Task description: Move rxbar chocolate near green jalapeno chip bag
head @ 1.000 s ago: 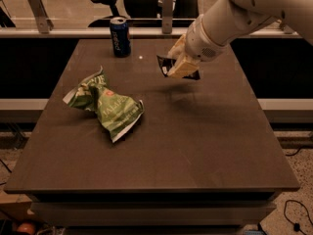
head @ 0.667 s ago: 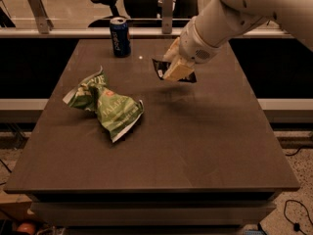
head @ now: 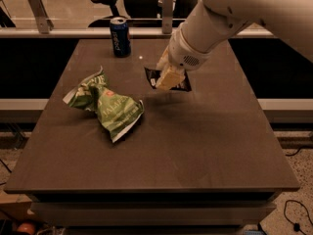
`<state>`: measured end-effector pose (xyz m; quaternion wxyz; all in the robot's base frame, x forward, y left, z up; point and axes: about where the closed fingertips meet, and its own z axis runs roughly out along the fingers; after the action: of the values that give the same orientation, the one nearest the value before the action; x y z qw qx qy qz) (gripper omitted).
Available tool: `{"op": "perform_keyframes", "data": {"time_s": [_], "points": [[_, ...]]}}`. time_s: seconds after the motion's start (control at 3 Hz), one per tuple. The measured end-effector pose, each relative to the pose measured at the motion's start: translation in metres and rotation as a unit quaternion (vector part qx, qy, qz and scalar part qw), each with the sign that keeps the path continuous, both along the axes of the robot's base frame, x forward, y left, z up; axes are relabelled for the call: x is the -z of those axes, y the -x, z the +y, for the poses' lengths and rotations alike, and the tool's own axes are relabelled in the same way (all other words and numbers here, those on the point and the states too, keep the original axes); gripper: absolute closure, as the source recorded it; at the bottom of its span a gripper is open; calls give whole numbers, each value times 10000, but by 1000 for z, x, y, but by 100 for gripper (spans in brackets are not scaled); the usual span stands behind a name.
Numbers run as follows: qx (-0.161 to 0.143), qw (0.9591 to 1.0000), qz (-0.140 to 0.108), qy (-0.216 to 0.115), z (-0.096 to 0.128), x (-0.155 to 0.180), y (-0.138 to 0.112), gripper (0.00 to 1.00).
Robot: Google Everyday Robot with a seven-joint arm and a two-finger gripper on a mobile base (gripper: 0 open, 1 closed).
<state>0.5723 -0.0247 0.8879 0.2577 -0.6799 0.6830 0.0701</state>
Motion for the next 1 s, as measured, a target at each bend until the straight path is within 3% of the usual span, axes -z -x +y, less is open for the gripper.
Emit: {"op": "perform_keyframes", "data": {"time_s": [1.0], "points": [[436,9967,472,486,-1,37,6,100]]}}
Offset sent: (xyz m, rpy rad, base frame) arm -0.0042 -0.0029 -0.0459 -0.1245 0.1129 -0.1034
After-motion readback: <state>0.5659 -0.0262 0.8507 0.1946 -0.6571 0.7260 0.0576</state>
